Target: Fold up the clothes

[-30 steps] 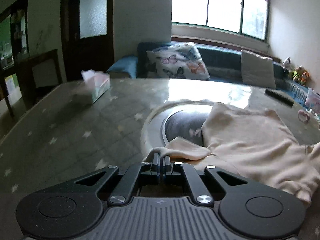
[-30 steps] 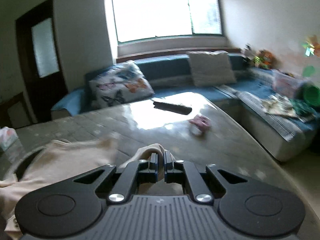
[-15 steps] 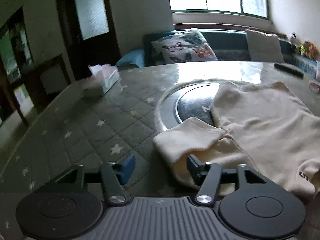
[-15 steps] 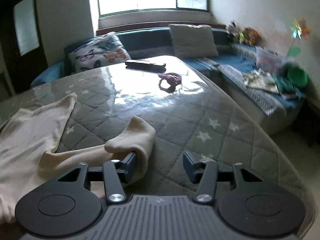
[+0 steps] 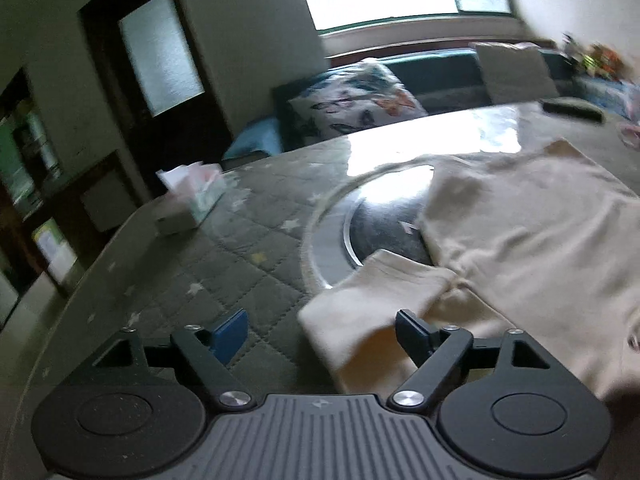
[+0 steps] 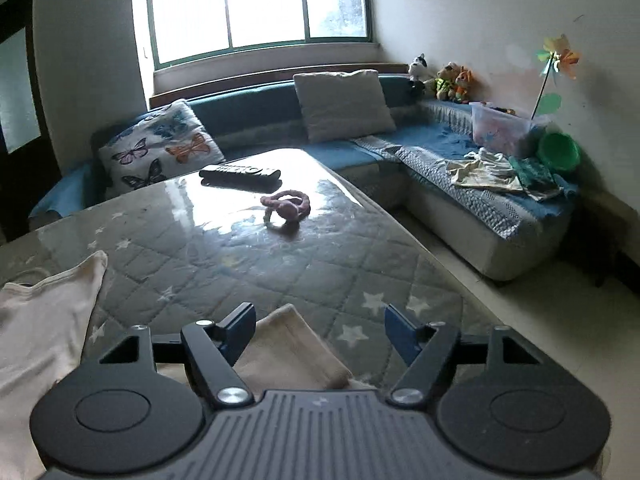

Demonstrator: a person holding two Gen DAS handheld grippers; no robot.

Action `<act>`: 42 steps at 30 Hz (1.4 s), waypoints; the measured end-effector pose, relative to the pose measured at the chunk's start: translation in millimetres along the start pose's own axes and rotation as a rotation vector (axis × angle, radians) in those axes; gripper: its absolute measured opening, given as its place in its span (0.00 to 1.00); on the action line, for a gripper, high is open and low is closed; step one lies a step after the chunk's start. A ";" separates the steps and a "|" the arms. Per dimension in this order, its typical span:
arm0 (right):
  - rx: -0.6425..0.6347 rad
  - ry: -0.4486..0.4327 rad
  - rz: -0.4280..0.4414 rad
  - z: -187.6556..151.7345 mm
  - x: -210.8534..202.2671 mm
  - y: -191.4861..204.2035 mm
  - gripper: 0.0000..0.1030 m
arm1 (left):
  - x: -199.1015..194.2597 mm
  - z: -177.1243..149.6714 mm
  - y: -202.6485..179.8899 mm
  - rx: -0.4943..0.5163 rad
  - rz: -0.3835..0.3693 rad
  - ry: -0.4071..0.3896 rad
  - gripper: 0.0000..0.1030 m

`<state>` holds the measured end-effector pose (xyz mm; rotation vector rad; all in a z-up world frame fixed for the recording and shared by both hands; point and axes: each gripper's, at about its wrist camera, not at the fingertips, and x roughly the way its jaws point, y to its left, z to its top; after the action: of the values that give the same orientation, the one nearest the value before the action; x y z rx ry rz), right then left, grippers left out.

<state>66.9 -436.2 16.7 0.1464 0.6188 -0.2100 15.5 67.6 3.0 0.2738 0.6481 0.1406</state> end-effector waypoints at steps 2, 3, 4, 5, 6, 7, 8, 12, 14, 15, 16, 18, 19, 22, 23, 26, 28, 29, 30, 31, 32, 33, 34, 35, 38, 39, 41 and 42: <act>-0.034 -0.001 0.023 -3.9 -5.5 4.6 0.72 | -2.5 -2.4 -5.8 0.035 -0.012 -0.012 0.85; -0.051 -0.002 0.034 -5.9 -8.3 6.9 0.75 | -3.3 -3.5 -8.4 0.049 -0.024 -0.016 0.86; -0.068 -0.002 0.046 -7.8 -11.0 9.5 0.79 | -3.1 -4.0 -11.2 0.062 -0.029 -0.016 0.87; -0.088 0.000 0.061 -9.2 -12.4 14.9 0.80 | -1.3 -3.7 -14.2 0.077 -0.024 -0.013 0.87; -0.102 0.004 0.071 -10.5 -12.3 19.9 0.80 | 0.9 -2.7 -16.2 0.088 -0.012 -0.011 0.87; -0.126 0.012 0.089 -12.5 -10.9 28.0 0.81 | 4.3 -1.6 -16.8 0.092 0.001 -0.012 0.87; -0.148 0.020 0.106 -14.5 -9.5 36.0 0.81 | 7.6 -0.6 -17.5 0.095 0.014 -0.012 0.87; -0.214 0.047 0.139 -25.1 -3.6 60.6 0.83 | 22.8 1.6 -9.2 0.060 0.094 0.000 0.87; -0.236 0.063 0.154 -30.1 -0.5 69.8 0.84 | 24.2 1.7 7.2 -0.032 0.124 0.000 0.87; -0.242 0.070 0.152 -31.6 1.2 70.9 0.84 | 24.7 1.6 16.4 -0.083 0.141 0.001 0.87; -0.247 0.077 0.149 -33.2 3.0 72.1 0.84 | 24.2 0.8 29.7 -0.152 0.164 0.003 0.87; -0.251 0.092 0.138 -36.6 8.2 72.8 0.84 | 23.1 -4.0 50.0 -0.238 0.205 0.016 0.87; -0.251 0.099 0.135 -37.8 10.2 72.7 0.84 | 22.5 -7.5 58.1 -0.264 0.224 0.026 0.87; -0.246 0.113 0.128 -41.8 13.0 69.0 0.84 | 20.7 -18.0 82.5 -0.344 0.282 0.053 0.87; -0.245 0.116 0.126 -42.5 13.4 68.4 0.84 | 20.1 -21.5 90.7 -0.371 0.301 0.063 0.87; -0.244 0.119 0.125 -43.6 13.7 66.9 0.84 | 18.4 -32.0 115.0 -0.451 0.358 0.091 0.87; -0.248 0.117 0.123 -42.5 13.6 68.3 0.84 | 13.8 -36.4 120.5 -0.469 0.346 0.094 0.87; -0.252 0.116 0.127 -42.2 12.9 69.4 0.84 | 10.3 -36.0 116.1 -0.458 0.321 0.091 0.87; -0.255 0.117 0.129 -42.1 13.1 70.6 0.84 | 7.3 -33.9 109.2 -0.438 0.290 0.082 0.90; -0.258 0.118 0.131 -42.0 13.3 71.7 0.84 | 4.1 -31.7 101.7 -0.415 0.260 0.071 0.94; -0.261 0.119 0.133 -41.9 13.4 72.9 0.84 | 0.8 -29.0 92.0 -0.382 0.232 0.055 0.95; -0.263 0.121 0.134 -41.8 13.6 74.0 0.84 | 0.7 -26.5 83.0 -0.348 0.211 0.045 0.97; -0.262 0.122 0.136 -42.1 14.0 74.6 0.84 | 0.7 -24.0 74.0 -0.313 0.190 0.034 0.97; -0.261 0.123 0.138 -42.4 14.4 75.3 0.84 | 0.7 -21.6 65.0 -0.279 0.169 0.024 0.98; -0.260 0.124 0.145 -42.7 14.1 76.1 0.85 | 8.8 -14.0 38.4 -0.168 0.148 0.020 0.99; -0.260 0.125 0.146 -42.8 14.1 76.2 0.85 | 13.0 -13.4 33.1 -0.140 0.158 0.028 0.99; -0.261 0.127 0.148 -43.2 14.4 76.0 0.89 | 20.8 -14.5 28.1 -0.102 0.185 0.045 0.99; -0.262 0.127 0.148 -43.8 14.8 76.0 0.89 | 24.5 -15.8 27.5 -0.090 0.200 0.053 0.99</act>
<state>72.2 -356.1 -21.6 -0.0482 0.7527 0.0244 23.9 102.4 -15.0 0.2486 0.6643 0.3685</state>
